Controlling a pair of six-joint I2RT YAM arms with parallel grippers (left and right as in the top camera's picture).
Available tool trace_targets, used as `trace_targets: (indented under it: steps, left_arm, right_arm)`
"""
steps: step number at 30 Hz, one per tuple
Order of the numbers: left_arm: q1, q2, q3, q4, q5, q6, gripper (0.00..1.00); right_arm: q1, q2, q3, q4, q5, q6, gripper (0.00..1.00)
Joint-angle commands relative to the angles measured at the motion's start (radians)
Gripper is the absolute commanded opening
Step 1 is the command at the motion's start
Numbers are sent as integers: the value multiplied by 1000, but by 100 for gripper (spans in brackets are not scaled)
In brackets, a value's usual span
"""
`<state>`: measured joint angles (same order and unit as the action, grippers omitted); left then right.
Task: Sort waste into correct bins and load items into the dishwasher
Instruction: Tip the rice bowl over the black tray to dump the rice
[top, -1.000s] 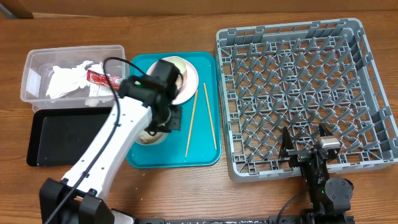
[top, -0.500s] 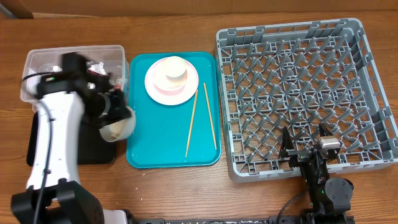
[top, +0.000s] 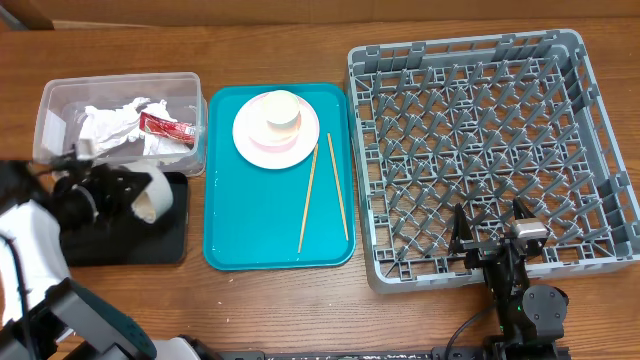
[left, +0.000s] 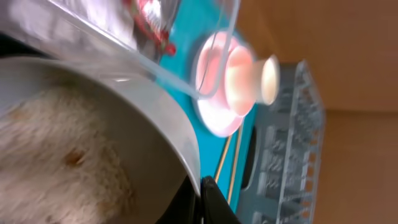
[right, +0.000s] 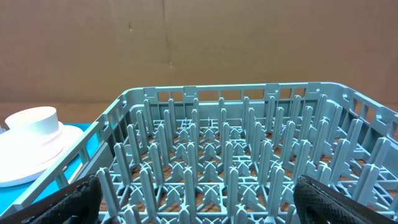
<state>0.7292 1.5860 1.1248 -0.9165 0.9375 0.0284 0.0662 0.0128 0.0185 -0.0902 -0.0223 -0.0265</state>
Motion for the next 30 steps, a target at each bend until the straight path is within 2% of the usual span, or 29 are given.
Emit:
trace_targets:
  steps: [1, 5, 13, 20, 24, 28, 30]
  left_arm:
    - [119, -11, -79, 74, 306, 80, 4]
    - [231, -10, -153, 150, 417, 88, 4]
    - [349, -9, -289, 345, 644, 87, 4]
    - [364, -8, -289, 374, 643, 14, 4]
    - [364, -8, -289, 377, 643, -80, 4]
    - [364, -8, -289, 422, 643, -95, 4]
    - [364, -8, -289, 421, 643, -165, 4]
  right_arm:
    - [0, -10, -10, 7, -6, -4, 100]
    - [0, -10, -10, 7, -6, -4, 100]
    - [0, -10, -10, 7, -6, -4, 100]
    - [0, -10, -10, 7, -6, -4, 99]
    - [0, -10, -10, 7, -6, -4, 100]
    - [0, -10, -10, 7, -6, -4, 100]
    - [0, -10, -10, 7, -6, -4, 100]
